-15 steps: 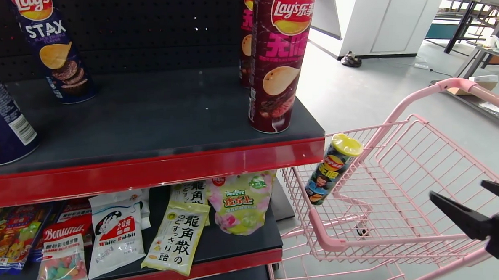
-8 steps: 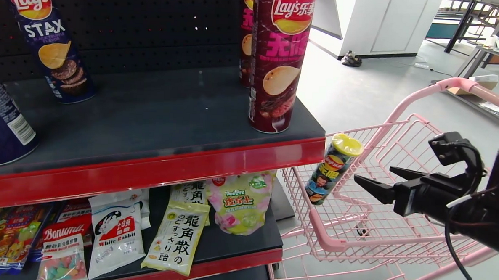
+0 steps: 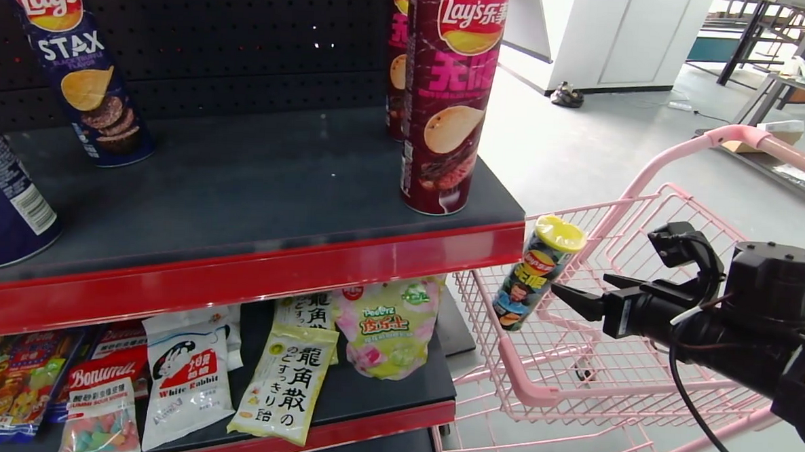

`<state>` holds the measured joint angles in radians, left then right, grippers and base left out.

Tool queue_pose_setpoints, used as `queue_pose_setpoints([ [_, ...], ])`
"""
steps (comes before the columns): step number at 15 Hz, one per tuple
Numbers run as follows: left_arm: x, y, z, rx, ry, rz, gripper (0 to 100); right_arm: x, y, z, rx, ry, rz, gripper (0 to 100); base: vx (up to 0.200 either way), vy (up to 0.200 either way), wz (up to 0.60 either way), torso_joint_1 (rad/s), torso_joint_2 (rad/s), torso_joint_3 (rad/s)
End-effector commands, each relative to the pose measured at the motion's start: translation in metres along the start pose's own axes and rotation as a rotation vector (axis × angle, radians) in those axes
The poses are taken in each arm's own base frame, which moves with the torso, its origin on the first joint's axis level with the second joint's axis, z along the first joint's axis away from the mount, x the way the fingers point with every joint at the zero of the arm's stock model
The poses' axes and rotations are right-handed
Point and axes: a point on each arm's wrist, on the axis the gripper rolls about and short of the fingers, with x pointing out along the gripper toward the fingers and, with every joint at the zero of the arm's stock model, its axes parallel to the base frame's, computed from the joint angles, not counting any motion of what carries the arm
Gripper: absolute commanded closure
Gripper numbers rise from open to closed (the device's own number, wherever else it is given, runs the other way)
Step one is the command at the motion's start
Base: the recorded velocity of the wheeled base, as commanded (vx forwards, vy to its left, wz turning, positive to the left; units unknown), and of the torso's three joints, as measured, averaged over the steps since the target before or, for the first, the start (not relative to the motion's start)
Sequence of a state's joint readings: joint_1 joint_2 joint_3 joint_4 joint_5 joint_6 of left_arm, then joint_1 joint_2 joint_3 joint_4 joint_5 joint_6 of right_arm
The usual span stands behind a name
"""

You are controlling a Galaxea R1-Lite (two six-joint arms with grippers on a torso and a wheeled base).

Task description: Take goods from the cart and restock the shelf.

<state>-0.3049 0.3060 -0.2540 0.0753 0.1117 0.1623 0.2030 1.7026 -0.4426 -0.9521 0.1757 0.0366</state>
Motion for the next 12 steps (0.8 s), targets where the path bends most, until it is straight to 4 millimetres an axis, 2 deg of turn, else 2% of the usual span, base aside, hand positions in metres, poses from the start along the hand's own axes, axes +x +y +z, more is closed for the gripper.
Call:
queue_pose_setpoints([
  [1,0.0,0.0,0.0,0.001,0.003,-0.001,0,0.003,-0.004,-0.003,0.007,0.015,-0.009,0,0.0,0.0,0.0,0.0,0.0,0.0],
  [8,0.001,-0.001,-0.003,0.001,0.007,-0.003,0,0.009,-0.01,-0.01,0.018,0.043,-0.018,0,0.0,0.0,0.0,0.0,0.0,0.0],
  [12,0.002,-0.001,-0.003,0.002,0.018,-0.006,0,0.02,-0.012,-0.006,0.018,0.035,-0.001,0,0.0,0.0,0.0,0.0,0.0,0.0],
])
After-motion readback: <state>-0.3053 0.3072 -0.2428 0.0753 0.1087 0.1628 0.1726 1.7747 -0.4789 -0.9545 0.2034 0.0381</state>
